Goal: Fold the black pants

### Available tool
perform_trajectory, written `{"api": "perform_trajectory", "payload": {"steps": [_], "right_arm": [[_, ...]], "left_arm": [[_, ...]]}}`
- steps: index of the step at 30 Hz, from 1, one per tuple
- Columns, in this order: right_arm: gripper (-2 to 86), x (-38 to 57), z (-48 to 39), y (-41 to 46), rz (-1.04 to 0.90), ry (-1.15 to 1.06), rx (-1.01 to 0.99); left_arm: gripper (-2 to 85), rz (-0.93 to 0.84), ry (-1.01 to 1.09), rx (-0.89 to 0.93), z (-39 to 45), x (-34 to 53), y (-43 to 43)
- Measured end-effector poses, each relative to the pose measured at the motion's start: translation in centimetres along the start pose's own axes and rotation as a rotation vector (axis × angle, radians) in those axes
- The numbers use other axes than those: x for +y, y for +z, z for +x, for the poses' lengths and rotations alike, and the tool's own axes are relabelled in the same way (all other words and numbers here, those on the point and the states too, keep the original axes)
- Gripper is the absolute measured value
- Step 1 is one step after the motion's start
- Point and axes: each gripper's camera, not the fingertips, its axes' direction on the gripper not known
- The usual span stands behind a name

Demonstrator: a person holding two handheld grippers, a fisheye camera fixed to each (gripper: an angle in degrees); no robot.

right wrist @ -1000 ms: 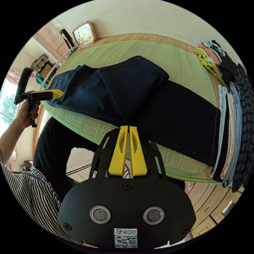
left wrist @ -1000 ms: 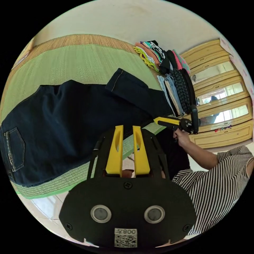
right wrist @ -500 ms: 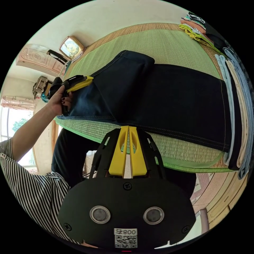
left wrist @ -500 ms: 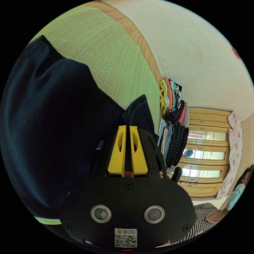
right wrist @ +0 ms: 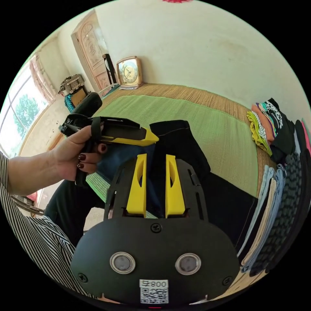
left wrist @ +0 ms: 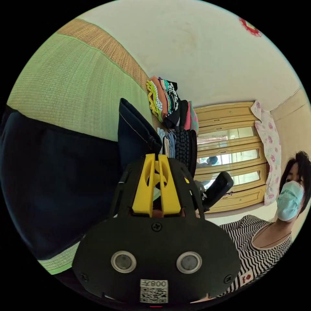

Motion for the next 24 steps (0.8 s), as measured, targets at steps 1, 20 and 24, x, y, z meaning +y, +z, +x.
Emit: {"api": "perform_trajectory", "payload": {"steps": [1, 20, 24], "right_arm": [[9.2, 0.1, -0.1, 0.0, 0.01, -0.005, 0.009], [0.9, 11.0, 7.2, -4.9, 0.185, 0.289, 0.072], [0.8, 14.9, 10.2, -6.7, 0.177, 0.41, 0.116]], "left_arm": [[1.8, -0.013, 0.008, 0.003, -0.1, 0.0, 0.7], [9.4, -0.199, 0.207, -0.069, -10.8, -1.2, 16.9], [9.8, -0.308, 0.305, -0.105, -10.8, -1.6, 24.5]]}}
